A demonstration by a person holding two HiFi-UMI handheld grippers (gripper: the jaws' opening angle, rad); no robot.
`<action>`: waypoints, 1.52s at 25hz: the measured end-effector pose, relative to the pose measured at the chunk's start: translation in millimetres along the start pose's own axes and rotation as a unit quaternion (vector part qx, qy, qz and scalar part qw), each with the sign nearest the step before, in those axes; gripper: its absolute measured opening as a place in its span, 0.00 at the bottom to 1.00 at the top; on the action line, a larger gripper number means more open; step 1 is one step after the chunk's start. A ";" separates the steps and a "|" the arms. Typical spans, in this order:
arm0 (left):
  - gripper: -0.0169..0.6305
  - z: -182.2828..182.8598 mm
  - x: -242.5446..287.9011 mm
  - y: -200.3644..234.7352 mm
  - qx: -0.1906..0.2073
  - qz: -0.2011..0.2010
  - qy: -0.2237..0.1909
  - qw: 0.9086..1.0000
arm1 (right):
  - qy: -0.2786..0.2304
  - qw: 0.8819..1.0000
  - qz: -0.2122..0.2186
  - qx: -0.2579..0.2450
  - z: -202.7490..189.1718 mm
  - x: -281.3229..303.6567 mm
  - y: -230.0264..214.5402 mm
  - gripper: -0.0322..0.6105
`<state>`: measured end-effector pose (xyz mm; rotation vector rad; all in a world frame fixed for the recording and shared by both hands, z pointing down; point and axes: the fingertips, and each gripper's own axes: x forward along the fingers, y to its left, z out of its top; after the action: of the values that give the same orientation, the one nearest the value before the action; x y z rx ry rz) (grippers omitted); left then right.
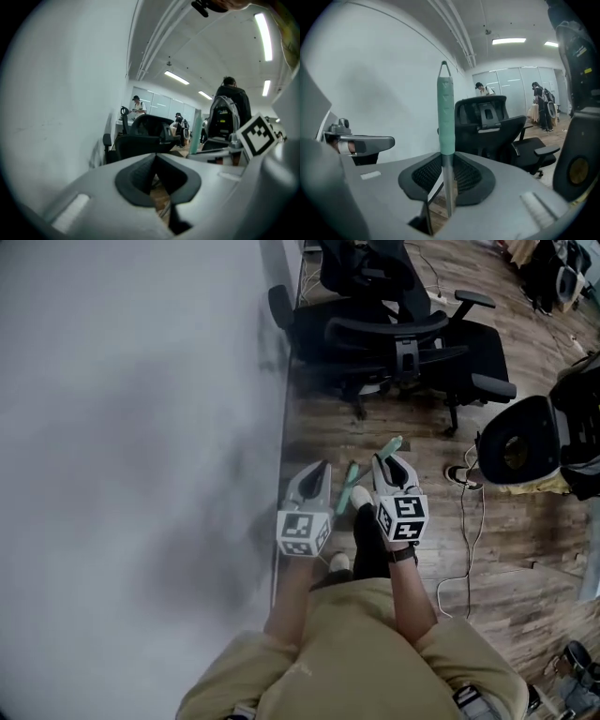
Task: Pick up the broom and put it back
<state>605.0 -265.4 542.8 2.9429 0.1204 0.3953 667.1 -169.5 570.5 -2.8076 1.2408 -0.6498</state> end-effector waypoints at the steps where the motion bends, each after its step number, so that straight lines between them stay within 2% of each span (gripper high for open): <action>1: 0.03 -6.3 9.8 7.8 -0.008 0.009 0.005 1.000 | 0.011 1.000 0.009 -0.004 -7.9 14.9 -2.2 0.18; 7: 0.03 -41.8 67.8 39.8 -0.041 0.042 0.049 0.997 | 0.096 0.994 0.049 -0.021 -62.7 86.1 -24.0 0.18; 12: 0.03 -60.1 101.8 53.2 -0.067 0.062 0.064 0.994 | 0.152 0.985 0.076 -0.037 -105.6 121.2 -41.1 0.19; 19: 0.03 -97.8 128.7 74.6 -0.090 0.083 0.088 0.989 | 0.200 0.975 0.081 -0.041 -161.1 174.0 -65.1 0.20; 28: 0.03 -173.5 168.3 94.3 -0.097 0.070 0.118 0.986 | 0.215 0.972 0.090 -0.037 -228.9 272.6 -83.6 0.20; 33: 0.03 -218.5 178.7 111.3 -0.098 0.069 0.115 0.986 | 0.188 0.977 0.101 -0.025 -241.4 325.9 -85.2 0.19; 38: 0.03 -235.1 170.6 122.2 -0.101 0.078 0.105 0.986 | 0.164 0.980 0.105 -0.030 -230.8 377.4 -86.1 0.19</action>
<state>713.0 -331.2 831.5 2.7125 -0.1196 0.6960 869.1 -340.7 935.2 -2.6350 1.6029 -1.1106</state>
